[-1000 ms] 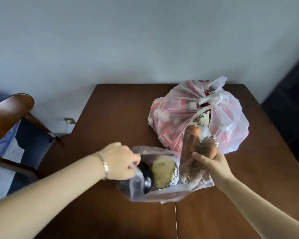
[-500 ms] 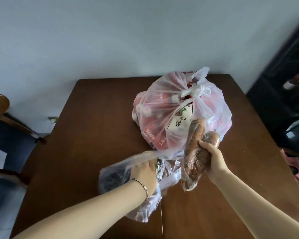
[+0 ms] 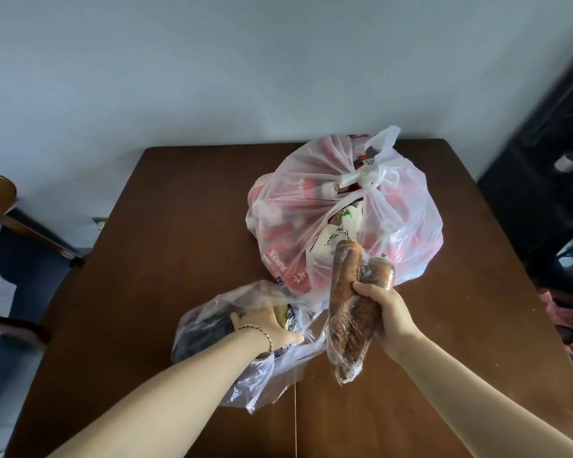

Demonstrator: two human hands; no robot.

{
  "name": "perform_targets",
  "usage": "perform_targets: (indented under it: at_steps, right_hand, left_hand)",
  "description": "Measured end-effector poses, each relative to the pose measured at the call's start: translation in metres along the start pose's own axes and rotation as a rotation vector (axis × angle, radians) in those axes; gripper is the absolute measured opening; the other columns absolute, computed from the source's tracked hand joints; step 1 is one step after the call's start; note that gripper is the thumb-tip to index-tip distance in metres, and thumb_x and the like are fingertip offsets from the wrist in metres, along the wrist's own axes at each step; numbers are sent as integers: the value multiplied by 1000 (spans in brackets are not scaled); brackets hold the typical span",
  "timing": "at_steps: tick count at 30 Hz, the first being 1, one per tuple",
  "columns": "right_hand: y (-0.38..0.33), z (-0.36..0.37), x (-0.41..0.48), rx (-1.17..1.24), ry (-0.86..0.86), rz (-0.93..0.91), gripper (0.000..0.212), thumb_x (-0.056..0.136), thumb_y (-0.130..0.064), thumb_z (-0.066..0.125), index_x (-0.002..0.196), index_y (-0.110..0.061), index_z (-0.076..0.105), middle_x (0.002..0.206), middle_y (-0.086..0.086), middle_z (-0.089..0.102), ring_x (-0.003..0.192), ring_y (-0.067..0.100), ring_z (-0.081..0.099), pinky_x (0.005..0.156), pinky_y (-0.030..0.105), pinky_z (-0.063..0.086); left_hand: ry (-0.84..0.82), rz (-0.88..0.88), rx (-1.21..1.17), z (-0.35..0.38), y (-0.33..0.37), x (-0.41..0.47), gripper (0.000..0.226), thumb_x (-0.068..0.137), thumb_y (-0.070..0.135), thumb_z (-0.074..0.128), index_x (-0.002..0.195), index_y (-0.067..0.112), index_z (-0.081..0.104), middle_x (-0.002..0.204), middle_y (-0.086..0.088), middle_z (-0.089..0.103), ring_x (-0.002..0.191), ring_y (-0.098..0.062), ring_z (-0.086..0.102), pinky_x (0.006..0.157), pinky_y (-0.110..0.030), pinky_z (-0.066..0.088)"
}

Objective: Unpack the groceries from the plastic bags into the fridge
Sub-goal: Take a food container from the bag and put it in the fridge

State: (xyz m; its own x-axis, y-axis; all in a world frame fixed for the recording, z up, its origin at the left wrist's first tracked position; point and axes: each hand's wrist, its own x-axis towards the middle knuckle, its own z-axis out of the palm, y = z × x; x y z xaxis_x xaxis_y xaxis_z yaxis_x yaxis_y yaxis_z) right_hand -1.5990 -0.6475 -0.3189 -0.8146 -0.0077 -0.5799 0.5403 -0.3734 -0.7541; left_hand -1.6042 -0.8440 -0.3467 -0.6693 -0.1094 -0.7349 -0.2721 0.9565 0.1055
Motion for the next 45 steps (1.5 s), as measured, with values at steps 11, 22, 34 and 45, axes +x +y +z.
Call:
perform_targets:
  at_steps: [11,22,34,45]
  right_hand:
    - [-1,-1,4,-67,15,-24,53,49,-18,75,99,-4,63,95,18,70,86,33,68,76,40,56]
    - [0,-4,-1,-179,28,-73,49,50,-14,76,97,-9,63,96,18,70,90,36,67,82,46,55]
    - [-62,-4,-34,-794,416,-252,41,67,-33,80,101,-19,61,93,0,66,83,20,62,71,31,49]
    - [-75,-81,-181,-879,1032,-160,45,67,-37,80,99,-19,54,90,-2,61,81,15,57,72,28,53]
  left_hand:
    - [-80,204,55,-52,-24,-37,117,59,60,74,148,27,6,125,2,47,92,-13,61,77,-30,55]
    - [-320,392,-782,-94,-51,-78,99,36,62,83,125,33,52,120,2,64,111,-16,61,103,-39,42]
    - [-16,542,-585,-129,-1,-77,124,33,81,69,140,32,31,138,4,46,122,-19,49,106,-44,38]
    - [15,964,64,-114,169,-127,100,50,71,67,137,40,28,131,-7,40,114,-25,47,98,-36,42]
